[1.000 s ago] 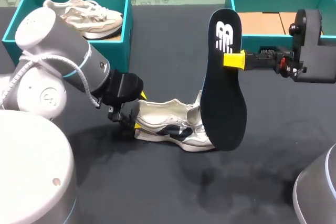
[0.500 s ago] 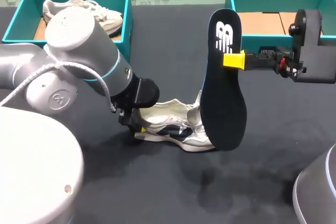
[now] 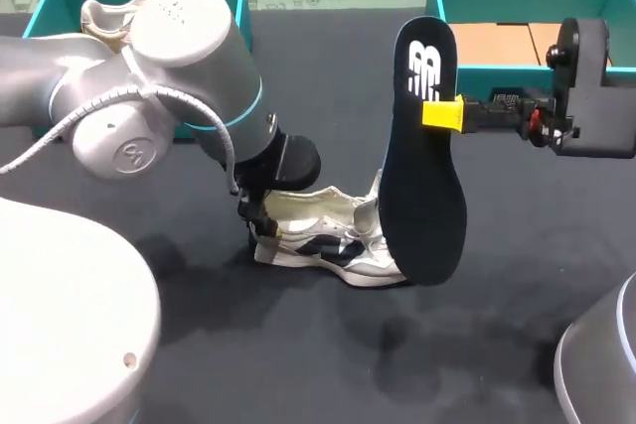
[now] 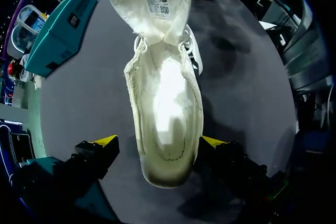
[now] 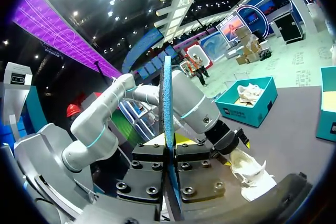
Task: Take the shoe out of the shoebox, open the shoe tongue, remove and reinsert the insole, then place the shoe into the shoebox
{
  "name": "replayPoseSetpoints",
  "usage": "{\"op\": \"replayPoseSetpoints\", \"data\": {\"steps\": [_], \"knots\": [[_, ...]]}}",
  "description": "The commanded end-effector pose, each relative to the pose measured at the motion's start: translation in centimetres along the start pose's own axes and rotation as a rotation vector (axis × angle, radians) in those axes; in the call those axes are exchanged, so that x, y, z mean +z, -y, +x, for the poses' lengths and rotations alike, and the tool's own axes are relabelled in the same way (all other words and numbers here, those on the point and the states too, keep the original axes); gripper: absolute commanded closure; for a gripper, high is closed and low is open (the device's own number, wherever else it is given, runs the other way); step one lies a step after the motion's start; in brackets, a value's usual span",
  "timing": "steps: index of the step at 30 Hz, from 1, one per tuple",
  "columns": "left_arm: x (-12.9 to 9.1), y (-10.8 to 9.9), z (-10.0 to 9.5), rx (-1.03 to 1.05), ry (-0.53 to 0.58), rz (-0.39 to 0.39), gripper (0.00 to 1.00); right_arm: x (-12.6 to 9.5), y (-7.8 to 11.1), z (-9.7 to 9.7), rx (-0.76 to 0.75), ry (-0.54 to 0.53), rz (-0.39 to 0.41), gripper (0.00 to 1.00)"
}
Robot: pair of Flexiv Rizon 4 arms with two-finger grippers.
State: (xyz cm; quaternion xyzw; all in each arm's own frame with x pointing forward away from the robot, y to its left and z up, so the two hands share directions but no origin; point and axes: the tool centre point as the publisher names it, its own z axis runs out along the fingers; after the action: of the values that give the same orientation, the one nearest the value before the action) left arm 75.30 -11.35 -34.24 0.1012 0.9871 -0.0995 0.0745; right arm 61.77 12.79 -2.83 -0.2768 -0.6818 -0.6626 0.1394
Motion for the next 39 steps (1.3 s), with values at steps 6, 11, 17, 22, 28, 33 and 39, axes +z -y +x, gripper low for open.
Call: {"op": "replayPoseSetpoints", "data": {"steps": [6, 11, 17, 22, 28, 33, 39], "knots": [[-2.9, 1.8, -1.6, 0.012, 0.017, 0.025, 0.00, -0.4, 0.5, 0.5, 0.002, 0.009, -0.005, 1.00], [-1.4, 3.8, -2.2, 0.020, 0.022, 0.012, 0.00, -0.4, 0.5, 0.5, 0.002, 0.009, -0.005, 1.00], [0.6, 5.2, -3.1, 0.027, 0.008, 0.014, 0.00, -0.4, 0.5, 0.5, 0.002, 0.009, -0.005, 1.00], [2.1, 5.9, -3.5, 0.020, 0.004, -0.008, 0.12, -0.4, 0.5, 0.5, 0.002, 0.009, -0.005, 1.00], [3.7, 5.9, -3.4, 0.012, -0.025, -0.022, 0.17, -0.4, 0.5, 0.5, 0.002, 0.009, -0.005, 1.00], [5.3, 5.6, -3.1, -0.010, -0.053, -0.045, 0.26, -0.4, 0.5, 0.5, 0.002, 0.009, -0.005, 1.00], [6.1, 5.4, -3.1, -0.017, -0.073, -0.045, 0.51, -0.4, 0.5, 0.5, 0.002, 0.009, -0.005, 1.00]]}}
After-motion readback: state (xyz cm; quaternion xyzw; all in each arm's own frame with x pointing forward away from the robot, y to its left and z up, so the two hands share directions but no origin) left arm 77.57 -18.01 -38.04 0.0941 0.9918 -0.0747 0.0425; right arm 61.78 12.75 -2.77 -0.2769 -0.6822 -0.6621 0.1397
